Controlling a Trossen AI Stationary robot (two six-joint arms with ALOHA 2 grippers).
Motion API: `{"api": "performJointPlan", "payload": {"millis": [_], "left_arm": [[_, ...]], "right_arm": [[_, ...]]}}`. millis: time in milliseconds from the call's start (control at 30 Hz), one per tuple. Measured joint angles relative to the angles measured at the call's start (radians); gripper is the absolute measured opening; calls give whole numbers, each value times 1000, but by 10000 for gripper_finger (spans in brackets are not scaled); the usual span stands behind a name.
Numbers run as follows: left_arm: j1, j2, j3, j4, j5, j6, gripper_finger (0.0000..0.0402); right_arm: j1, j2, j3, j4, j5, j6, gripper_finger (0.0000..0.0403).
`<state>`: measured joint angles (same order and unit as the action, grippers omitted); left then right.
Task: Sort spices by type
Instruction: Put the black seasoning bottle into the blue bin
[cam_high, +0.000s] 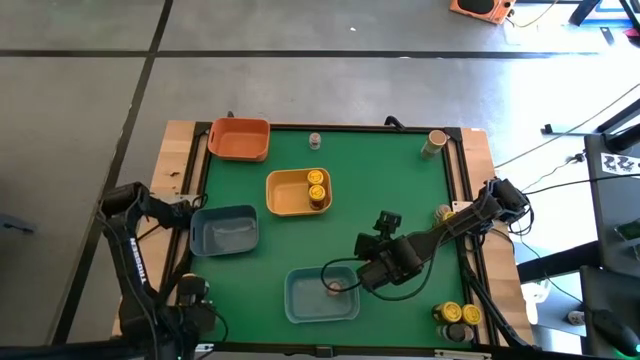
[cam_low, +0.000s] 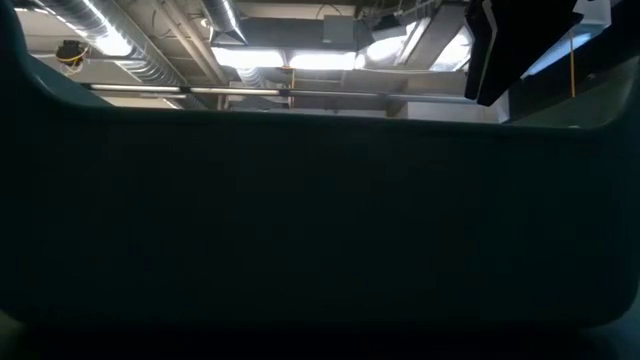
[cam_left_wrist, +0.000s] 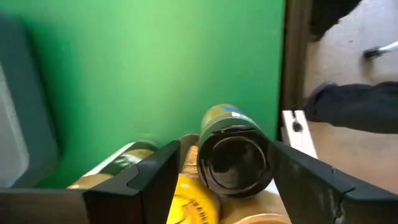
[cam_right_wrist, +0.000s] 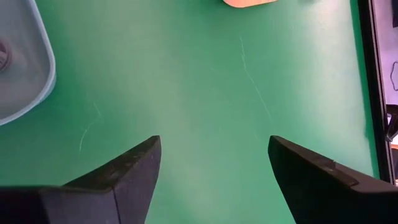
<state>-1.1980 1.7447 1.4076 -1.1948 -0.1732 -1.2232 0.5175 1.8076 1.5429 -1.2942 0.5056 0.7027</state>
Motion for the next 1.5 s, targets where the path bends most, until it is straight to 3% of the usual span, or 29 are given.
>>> {"api": "performJointPlan", "payload": {"millis": [400, 667, 1033, 1367, 1500], "left_arm": [[1, 2, -2, 0, 10, 43, 241], [14, -71, -10, -7, 24, -55, 241], [19, -93, -8, 8, -13, -43, 243], [13, -67, -10, 7, -15, -34, 325], [-1, -41, -10, 32, -15, -30, 340]], "right_arm": [[0, 0, 0, 12, 3, -5, 296], [0, 0, 1, 14, 1, -28, 296], [0, 0, 1, 18, 0, -28, 296], [0, 0, 1, 19, 0, -28, 296], [-1, 0, 1, 21, 2, -28, 296]]}}
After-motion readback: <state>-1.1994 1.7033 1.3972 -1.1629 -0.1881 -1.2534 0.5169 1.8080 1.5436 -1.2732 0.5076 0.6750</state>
